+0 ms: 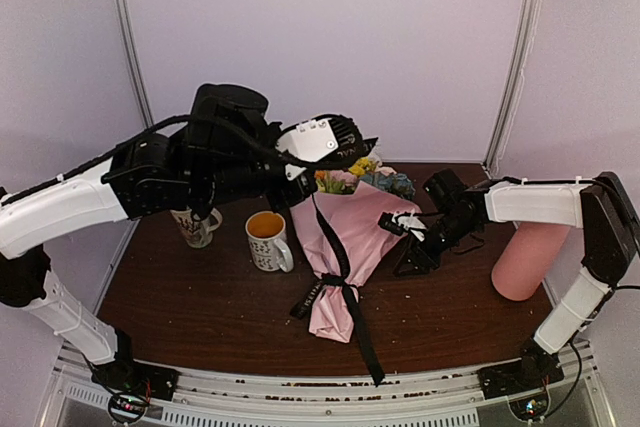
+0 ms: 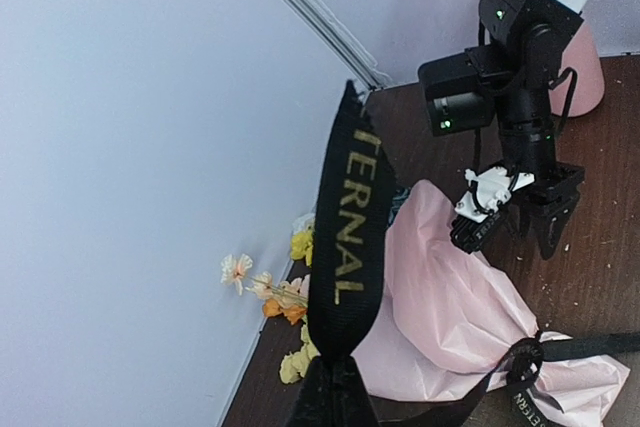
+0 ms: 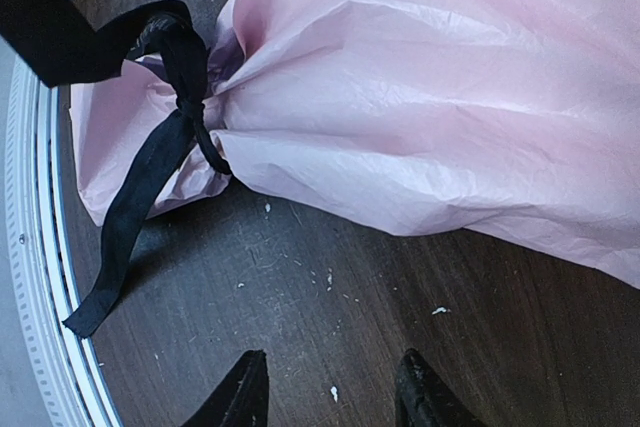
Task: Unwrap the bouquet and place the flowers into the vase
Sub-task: Untie the ribbon from the tied bouquet.
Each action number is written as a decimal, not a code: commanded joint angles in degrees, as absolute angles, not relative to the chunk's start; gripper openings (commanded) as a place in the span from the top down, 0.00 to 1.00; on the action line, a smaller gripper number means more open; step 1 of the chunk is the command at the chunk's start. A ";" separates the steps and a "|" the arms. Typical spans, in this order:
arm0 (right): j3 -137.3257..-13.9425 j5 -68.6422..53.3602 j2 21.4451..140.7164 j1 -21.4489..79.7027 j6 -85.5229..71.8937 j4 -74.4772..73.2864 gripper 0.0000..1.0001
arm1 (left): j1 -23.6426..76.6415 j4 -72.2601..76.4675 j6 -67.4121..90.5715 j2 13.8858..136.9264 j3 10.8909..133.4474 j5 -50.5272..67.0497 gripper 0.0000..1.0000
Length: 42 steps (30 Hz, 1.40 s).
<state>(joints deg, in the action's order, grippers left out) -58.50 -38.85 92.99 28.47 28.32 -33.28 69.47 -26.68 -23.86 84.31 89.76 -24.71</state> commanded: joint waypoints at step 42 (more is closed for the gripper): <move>-91.84 -17.68 111.68 53.12 38.98 -49.51 0.58 | 67.96 -34.99 37.82 55.09 42.86 -45.02 0.19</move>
<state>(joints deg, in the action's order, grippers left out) -87.44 -21.34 109.03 51.64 36.05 -44.14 68.29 -42.35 33.26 57.52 44.73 -42.48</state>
